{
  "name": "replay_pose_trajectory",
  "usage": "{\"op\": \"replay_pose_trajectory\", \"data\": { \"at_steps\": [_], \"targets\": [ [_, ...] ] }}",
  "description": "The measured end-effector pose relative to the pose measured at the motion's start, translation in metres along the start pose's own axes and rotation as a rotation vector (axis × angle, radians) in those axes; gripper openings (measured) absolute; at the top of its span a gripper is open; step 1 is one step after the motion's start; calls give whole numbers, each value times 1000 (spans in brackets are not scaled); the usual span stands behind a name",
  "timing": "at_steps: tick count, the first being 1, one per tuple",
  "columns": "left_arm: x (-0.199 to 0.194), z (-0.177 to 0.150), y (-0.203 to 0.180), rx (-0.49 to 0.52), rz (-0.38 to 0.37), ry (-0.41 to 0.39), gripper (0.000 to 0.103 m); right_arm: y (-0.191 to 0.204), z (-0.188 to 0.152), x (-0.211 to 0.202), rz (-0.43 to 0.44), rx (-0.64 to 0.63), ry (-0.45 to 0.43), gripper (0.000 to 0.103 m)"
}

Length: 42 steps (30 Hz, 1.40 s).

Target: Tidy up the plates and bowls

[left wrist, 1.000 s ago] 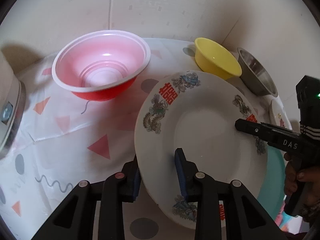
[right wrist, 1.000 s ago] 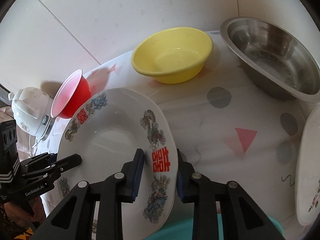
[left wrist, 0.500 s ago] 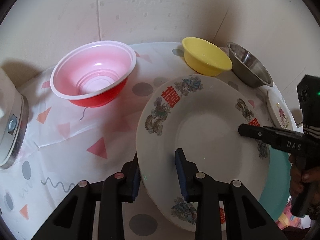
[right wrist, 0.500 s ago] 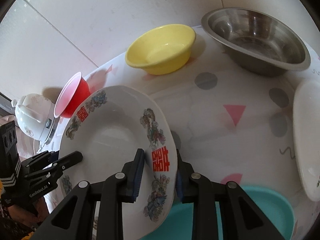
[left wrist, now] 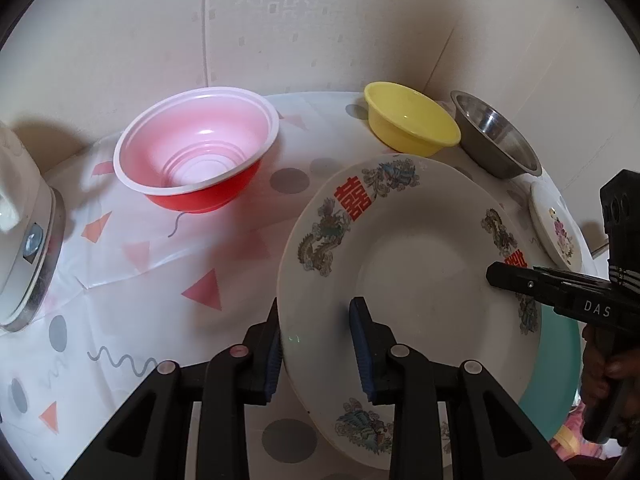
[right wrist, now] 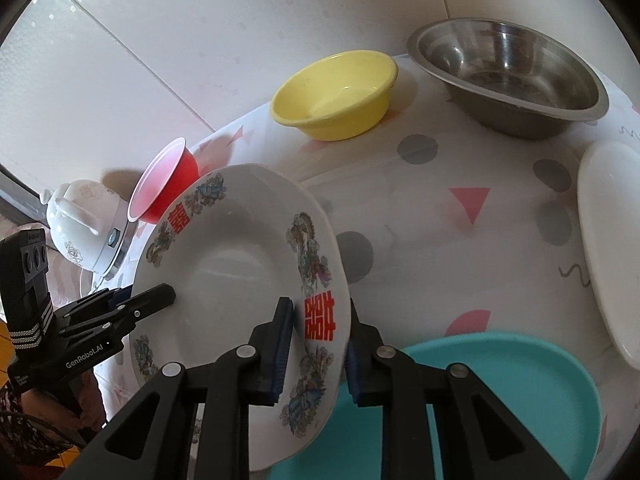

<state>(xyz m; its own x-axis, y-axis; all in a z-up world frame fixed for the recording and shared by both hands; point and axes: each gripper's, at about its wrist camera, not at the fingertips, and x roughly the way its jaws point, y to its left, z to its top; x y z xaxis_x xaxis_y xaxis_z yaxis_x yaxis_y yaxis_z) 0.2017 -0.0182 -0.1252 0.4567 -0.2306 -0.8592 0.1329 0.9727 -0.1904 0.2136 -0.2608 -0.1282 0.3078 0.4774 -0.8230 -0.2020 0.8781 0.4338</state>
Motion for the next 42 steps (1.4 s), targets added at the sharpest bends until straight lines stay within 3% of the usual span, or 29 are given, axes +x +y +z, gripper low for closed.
{"op": "replay_pose_trajectory", "data": {
  "at_steps": [13, 29, 42],
  "targets": [
    [-18, 1, -24, 20, -51, -27, 31, -7, -11, -33, 0, 62, -49, 23],
    [-11, -6, -97, 157, -193, 51, 31, -56, -57, -106, -61, 227, -121, 23],
    [6, -20, -148, 261, -240, 120, 31, -103, -99, -125, -111, 361, -121, 23]
  ]
}}
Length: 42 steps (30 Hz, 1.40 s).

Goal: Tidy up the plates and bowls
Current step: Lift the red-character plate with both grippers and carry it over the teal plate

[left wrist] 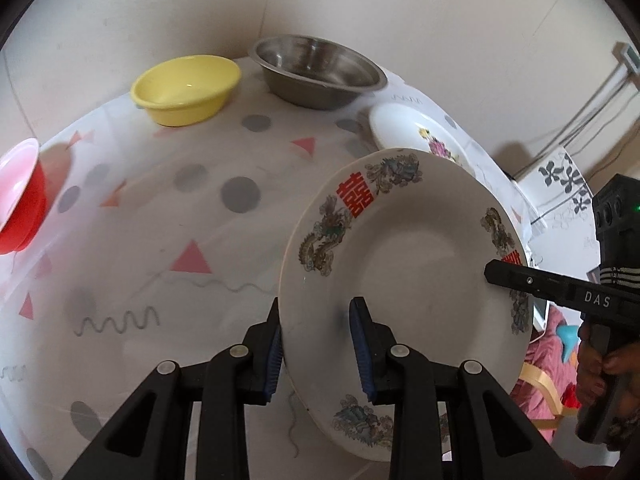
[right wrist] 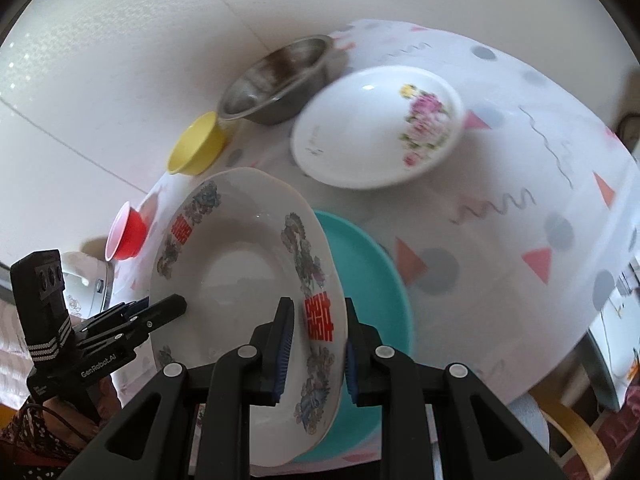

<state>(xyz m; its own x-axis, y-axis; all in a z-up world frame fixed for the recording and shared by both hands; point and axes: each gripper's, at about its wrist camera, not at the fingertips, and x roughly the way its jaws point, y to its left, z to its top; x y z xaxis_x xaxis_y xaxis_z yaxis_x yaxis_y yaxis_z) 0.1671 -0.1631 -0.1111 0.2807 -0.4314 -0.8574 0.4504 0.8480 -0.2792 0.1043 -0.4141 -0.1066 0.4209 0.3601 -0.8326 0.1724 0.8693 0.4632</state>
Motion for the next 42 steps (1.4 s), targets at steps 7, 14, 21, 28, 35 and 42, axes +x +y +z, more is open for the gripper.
{"op": "replay_pose_trajectory", "data": {
  "at_steps": [7, 14, 21, 28, 35, 42],
  "targets": [
    [11, -2, -7, 10, 9, 27, 31, -12, -5, 3, -11, 30, 5, 23],
    [15, -2, -8, 10, 36, 37, 31, -11, -3, 8, -12, 40, 8, 23],
    [15, 0, -10, 21, 47, 23, 31, -15, -5, 9, -26, 44, 18, 23],
    [16, 1, -13, 60, 79, 15, 31, -18, -7, 15, -24, 70, 17, 23],
    [16, -1, -15, 63, 94, 15, 32, -15, -8, 15, -35, 51, -2, 25],
    [18, -5, -15, 54, 89, 38, 35, -13, -9, 13, -43, 50, -1, 25]
  ]
}}
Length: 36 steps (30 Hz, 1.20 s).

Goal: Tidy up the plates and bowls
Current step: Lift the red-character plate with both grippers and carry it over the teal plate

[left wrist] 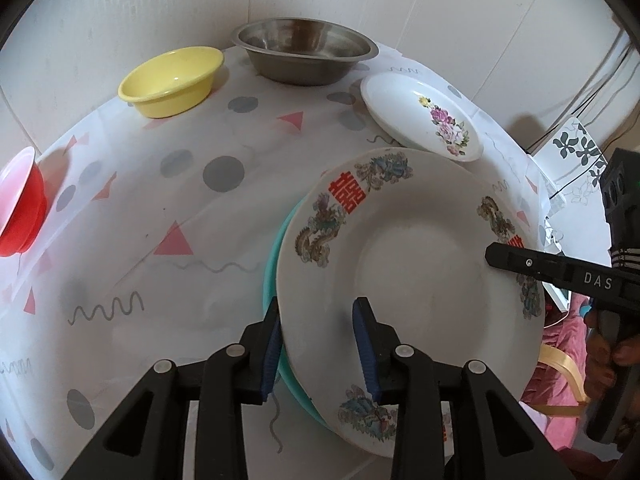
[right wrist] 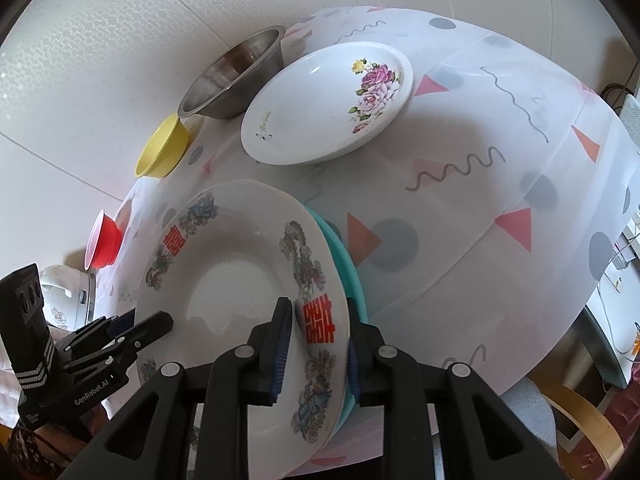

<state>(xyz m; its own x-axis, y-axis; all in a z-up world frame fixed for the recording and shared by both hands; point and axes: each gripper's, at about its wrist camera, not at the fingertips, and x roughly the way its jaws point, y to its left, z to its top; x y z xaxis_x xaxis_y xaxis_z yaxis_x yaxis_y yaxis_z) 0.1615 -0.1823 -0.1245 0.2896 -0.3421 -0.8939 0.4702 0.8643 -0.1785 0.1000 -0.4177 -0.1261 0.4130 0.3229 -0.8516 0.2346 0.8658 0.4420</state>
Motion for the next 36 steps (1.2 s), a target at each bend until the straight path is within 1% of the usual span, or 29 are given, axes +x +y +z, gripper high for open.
{"op": "replay_pose_trajectory", "data": {
  "at_steps": [8, 14, 16, 18, 20, 21, 22, 23, 26, 27, 32, 36],
  "targets": [
    [-3, 0, 1, 4, 6, -7, 35, 8, 2, -2, -45, -32, -6, 25],
    [-4, -1, 3, 1, 5, -7, 35, 9, 3, -6, -59, -35, -11, 25],
    [-5, -1, 4, 2, 7, -8, 35, 11, 3, -12, -85, -53, -33, 25],
    [-5, -1, 4, 2, 7, -8, 35, 15, 5, -19, -116, -84, -59, 30],
    [-5, -1, 4, 5, 19, -7, 40, 17, 8, -24, -126, -107, -70, 30],
    [-4, -1, 5, 4, 29, -6, 47, 16, 9, -25, -131, -108, -70, 31],
    [-3, -1, 7, -1, 38, -1, 49, 14, 9, -26, -139, -103, -72, 31],
    [-3, -1, 9, -13, 29, -2, 49, 11, 10, -26, -142, -90, -75, 31],
    [-2, -2, 13, -41, 8, 2, 50, 3, 10, -24, -136, -57, -68, 31],
    [-2, -2, 12, -40, 9, 1, 50, 0, 9, -23, -124, -44, -63, 32],
    [-2, -2, 9, -17, 16, 4, 50, -7, 7, -20, -56, 26, -48, 32],
    [0, -3, 9, -21, 8, 11, 50, -12, 6, -21, -25, 51, -36, 32]
  ]
}}
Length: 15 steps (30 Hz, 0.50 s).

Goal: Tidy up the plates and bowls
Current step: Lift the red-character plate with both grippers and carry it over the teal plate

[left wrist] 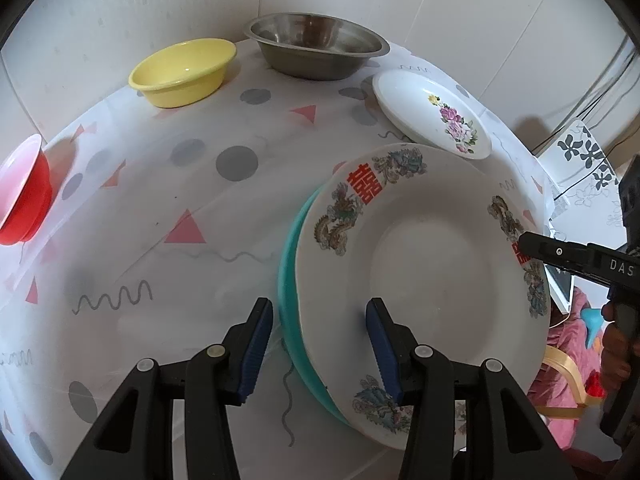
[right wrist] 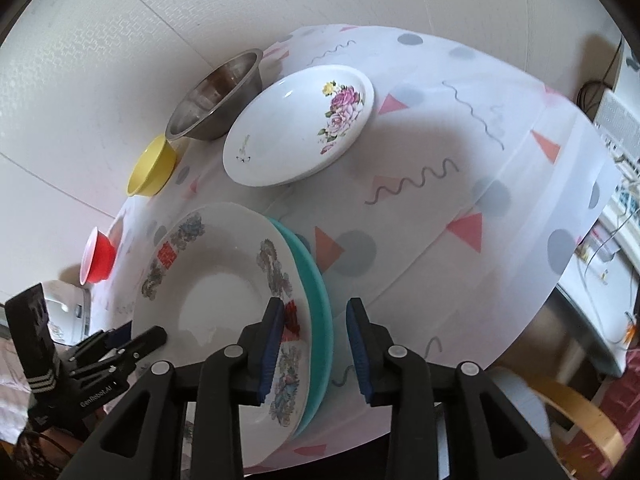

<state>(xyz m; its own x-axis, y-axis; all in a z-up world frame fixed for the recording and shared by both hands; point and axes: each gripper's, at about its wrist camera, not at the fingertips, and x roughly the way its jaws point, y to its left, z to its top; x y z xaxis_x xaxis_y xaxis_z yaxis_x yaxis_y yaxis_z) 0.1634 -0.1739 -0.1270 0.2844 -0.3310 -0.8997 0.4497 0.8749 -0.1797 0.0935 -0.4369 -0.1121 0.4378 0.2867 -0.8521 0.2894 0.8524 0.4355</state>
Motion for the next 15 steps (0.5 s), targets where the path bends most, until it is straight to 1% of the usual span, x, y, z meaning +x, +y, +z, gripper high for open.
{"op": "replay_pose_trajectory", "data": {
  "at_steps": [4, 7, 11, 15],
  "targets": [
    [1, 0, 0, 1, -3, 2, 49, 0, -4, 8, 46, 16, 44, 33],
    [1, 0, -2, 8, 3, 3, 49, 0, -6, 7, 43, 12, 35, 33],
    [1, 0, -4, 21, 12, 3, 49, 4, -6, 7, 29, -31, 42, 32],
    [0, 1, 3, -6, 30, 4, 49, 14, -2, 11, 20, -57, 48, 31]
  ]
}}
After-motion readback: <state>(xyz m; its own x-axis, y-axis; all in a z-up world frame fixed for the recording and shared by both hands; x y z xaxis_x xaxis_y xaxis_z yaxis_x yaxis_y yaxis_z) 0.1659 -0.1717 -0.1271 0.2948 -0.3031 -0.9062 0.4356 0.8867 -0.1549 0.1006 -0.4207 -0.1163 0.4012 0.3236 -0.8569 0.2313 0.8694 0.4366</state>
